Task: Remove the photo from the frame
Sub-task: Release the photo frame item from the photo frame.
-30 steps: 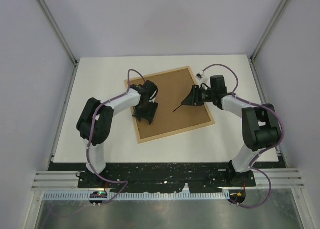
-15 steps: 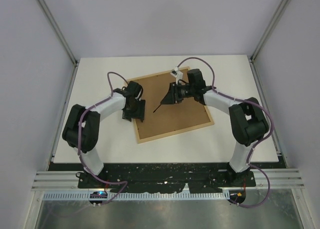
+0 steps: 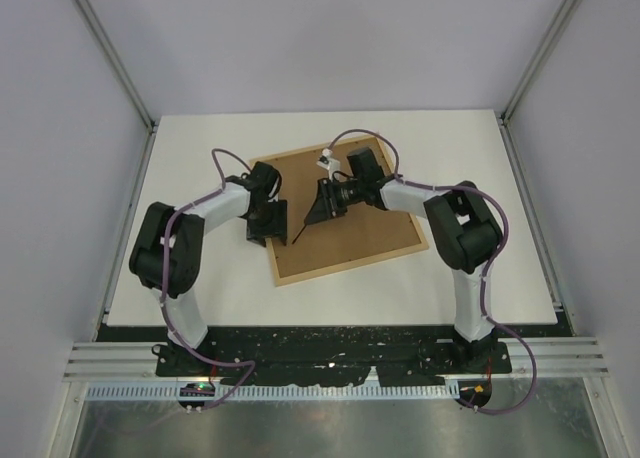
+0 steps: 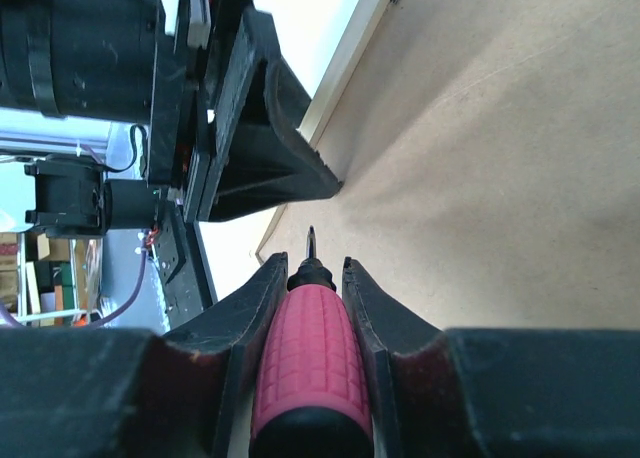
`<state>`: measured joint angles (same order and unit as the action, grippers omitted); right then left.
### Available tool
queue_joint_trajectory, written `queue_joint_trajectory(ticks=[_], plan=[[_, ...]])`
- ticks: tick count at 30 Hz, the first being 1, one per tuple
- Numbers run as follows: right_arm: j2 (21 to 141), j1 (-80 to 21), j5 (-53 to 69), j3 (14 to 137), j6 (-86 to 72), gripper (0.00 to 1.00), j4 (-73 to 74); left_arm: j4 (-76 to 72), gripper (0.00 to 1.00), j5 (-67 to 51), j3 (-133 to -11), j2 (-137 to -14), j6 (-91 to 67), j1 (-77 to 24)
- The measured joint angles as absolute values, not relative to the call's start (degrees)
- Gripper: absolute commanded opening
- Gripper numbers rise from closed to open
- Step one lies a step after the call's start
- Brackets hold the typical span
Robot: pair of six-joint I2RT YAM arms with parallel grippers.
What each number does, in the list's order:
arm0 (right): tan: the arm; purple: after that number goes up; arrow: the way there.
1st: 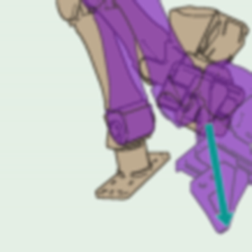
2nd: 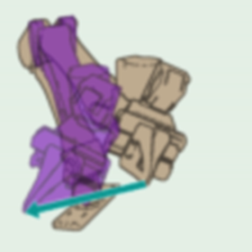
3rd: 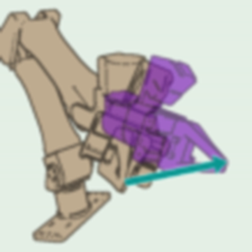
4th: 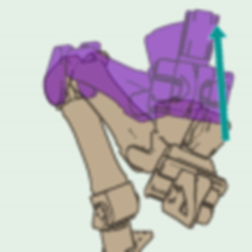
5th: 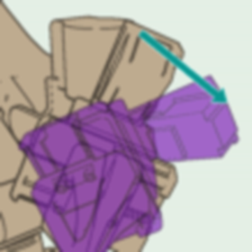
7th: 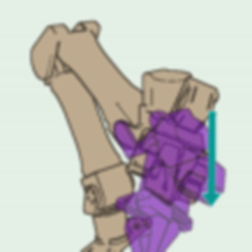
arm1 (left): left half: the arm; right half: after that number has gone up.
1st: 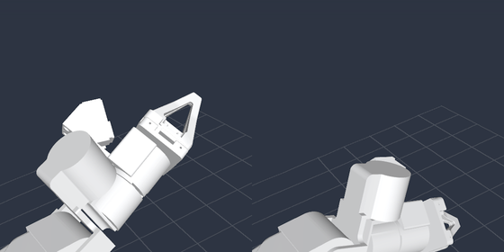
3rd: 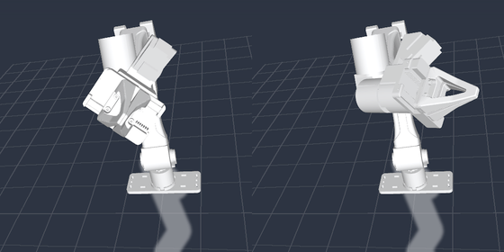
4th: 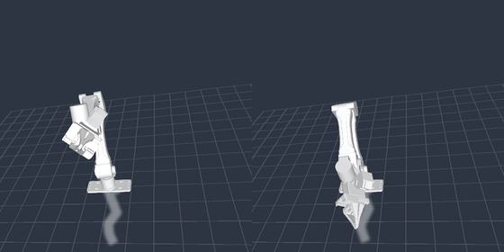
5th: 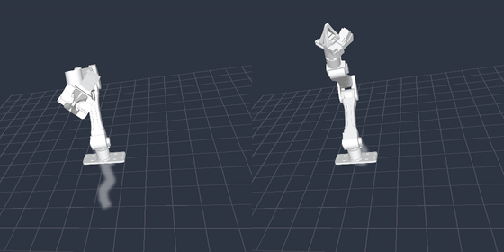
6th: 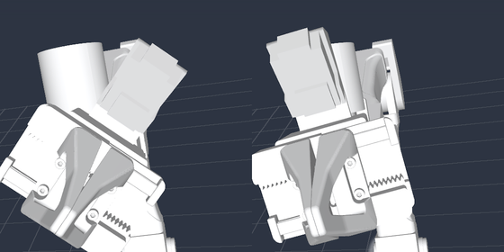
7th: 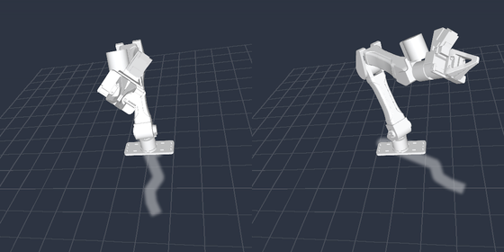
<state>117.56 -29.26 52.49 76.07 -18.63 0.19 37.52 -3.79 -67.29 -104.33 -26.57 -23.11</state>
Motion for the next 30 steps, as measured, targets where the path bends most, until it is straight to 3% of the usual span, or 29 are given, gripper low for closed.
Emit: queue_joint_trajectory(ticks=[9,20,30], plan=[[118.3,-30.8,54.2,76.1,-20.3,0.08,-1.6,37.8,0.45,-8.5,-68.4,-105.7,-27.6,-19.3],[122.9,-33.2,53.0,76.1,-27.5,0.08,-6.0,37.8,0.19,-10.3,-68.4,-106.1,-28.1,-18.2],[123.3,-33.3,51.7,76.1,-28.9,0.08,-7.1,36.8,0.17,-11.1,-68.0,-106.1,-28.4,-18.2]])
